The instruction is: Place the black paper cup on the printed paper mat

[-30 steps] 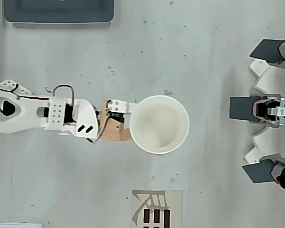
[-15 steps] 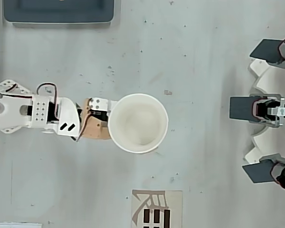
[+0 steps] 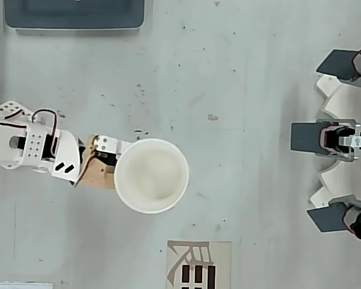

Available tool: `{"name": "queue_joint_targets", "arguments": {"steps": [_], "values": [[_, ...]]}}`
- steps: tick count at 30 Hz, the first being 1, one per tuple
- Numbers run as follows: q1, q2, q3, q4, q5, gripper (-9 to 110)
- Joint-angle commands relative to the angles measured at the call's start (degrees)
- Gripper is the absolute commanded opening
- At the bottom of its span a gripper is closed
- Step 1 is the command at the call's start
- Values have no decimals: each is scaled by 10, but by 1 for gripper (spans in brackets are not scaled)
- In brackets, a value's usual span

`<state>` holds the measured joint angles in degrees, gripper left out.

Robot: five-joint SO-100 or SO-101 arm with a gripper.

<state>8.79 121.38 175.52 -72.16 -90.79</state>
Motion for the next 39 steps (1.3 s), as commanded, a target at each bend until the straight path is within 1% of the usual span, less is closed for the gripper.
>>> {"name": "queue_joint_targets", "arguments": {"steps": [1,7,15,31,39], "values": [[29,18,18,-26,7,12],[83,6,29,-41,16,11],[145,-49,-13,-44,25,11],[214,-255,-268,-9,39,11],[223,-363,-381,2,40,11]]}}
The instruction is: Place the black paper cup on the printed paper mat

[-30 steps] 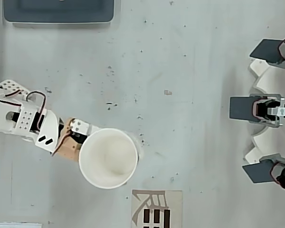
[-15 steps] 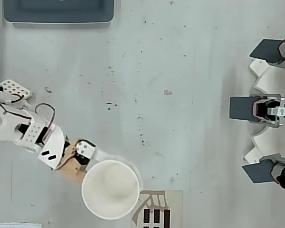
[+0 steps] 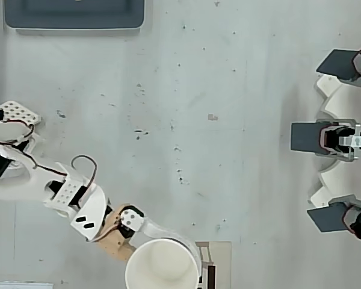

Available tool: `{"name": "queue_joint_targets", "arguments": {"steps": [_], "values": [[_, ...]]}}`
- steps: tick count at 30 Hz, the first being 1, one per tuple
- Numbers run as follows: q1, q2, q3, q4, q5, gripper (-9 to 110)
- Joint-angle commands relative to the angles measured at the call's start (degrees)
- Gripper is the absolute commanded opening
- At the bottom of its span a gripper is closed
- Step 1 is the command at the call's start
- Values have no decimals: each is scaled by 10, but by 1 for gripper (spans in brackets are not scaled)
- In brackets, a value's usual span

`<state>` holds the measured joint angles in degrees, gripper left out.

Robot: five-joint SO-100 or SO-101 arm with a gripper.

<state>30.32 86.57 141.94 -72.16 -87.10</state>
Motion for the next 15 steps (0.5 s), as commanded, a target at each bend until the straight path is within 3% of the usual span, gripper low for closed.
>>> {"name": "queue_joint_targets", "arguments": {"steps": [1,15], "values": [[8,-29,-60,2,4,11],[45,-202,-255,32,11,11]]}}
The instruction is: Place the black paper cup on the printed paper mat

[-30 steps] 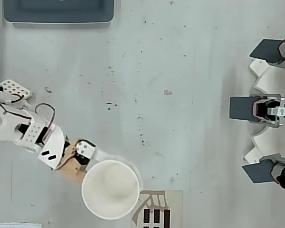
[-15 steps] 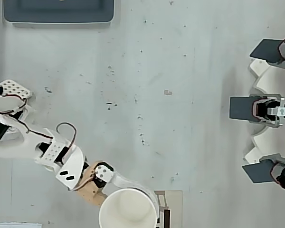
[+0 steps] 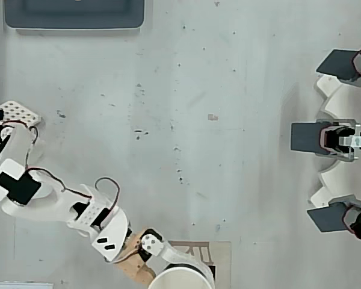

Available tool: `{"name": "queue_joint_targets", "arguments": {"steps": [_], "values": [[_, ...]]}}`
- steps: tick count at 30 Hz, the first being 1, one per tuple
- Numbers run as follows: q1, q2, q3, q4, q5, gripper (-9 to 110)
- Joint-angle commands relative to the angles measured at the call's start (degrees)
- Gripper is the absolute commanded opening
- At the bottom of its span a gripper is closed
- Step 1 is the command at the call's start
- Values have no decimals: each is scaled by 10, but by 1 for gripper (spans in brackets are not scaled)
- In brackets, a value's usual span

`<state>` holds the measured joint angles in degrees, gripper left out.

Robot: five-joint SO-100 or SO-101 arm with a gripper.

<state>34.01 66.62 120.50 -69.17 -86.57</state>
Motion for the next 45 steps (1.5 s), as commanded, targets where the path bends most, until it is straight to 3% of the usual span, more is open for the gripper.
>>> {"name": "queue_joint_targets", "arguments": {"steps": [1,28,45], "values": [[9,-13,-52,2,5,11],[8,-257,-268,-44,13,8],[8,-284,-268,-49,19,8]]}}
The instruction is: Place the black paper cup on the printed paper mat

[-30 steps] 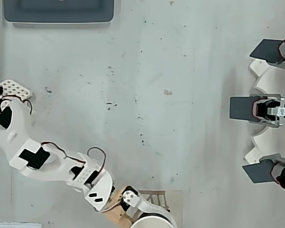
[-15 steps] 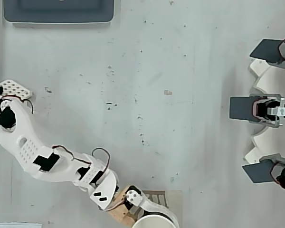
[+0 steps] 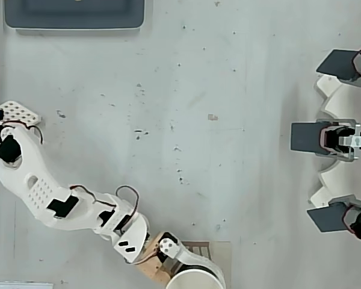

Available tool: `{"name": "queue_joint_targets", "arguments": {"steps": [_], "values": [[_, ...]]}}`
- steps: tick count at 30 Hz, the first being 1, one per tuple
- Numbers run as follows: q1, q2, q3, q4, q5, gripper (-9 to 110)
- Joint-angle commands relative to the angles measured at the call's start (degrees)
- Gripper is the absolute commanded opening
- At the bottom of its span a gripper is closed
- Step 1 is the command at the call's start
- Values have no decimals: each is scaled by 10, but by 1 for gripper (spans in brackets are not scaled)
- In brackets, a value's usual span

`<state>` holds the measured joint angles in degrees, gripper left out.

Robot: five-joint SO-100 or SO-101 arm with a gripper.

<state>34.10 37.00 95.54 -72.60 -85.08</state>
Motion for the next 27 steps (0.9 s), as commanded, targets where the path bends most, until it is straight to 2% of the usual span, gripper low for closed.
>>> {"name": "queue_joint_targets", "arguments": {"steps": [1,14,20,27], "values": [[7,12,-18,-15,5,9],[7,37,-18,2,8,25],[11,62,-18,33,-24,39],[25,119,24,74,-59,45]]}}
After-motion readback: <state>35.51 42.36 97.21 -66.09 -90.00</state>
